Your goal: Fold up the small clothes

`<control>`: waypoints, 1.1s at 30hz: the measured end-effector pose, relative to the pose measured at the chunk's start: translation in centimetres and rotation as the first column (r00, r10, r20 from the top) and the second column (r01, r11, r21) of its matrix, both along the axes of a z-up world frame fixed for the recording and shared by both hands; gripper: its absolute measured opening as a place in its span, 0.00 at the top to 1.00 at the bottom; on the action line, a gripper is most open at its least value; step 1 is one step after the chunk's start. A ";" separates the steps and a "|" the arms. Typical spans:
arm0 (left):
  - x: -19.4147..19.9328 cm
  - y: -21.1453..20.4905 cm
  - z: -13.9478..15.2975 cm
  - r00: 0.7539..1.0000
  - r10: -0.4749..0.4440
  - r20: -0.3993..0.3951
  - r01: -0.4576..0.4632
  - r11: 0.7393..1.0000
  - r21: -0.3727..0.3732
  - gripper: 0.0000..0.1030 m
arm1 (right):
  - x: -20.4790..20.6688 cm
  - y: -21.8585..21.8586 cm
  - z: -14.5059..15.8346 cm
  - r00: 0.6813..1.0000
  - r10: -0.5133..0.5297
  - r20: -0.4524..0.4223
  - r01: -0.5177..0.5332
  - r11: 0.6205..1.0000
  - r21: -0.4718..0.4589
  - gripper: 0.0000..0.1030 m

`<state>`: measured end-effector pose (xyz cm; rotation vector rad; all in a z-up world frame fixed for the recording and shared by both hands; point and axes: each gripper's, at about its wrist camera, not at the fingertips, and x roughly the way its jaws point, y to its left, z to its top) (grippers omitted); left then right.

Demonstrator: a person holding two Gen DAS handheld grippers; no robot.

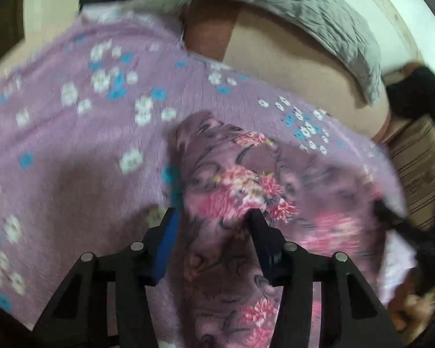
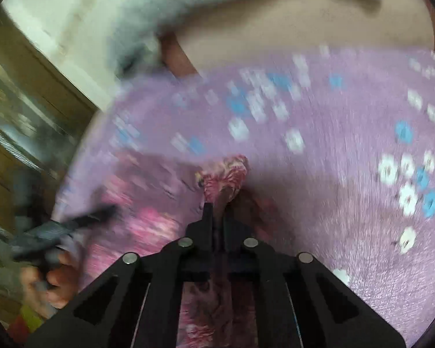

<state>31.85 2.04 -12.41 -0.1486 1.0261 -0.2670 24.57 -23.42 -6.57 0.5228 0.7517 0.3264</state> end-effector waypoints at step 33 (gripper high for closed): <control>-21.3 -1.1 -0.2 0.988 -0.141 -0.060 0.146 0.985 0.087 0.51 | -15.3 2.4 -3.1 0.978 0.005 -0.208 -0.042 0.984 -0.171 0.80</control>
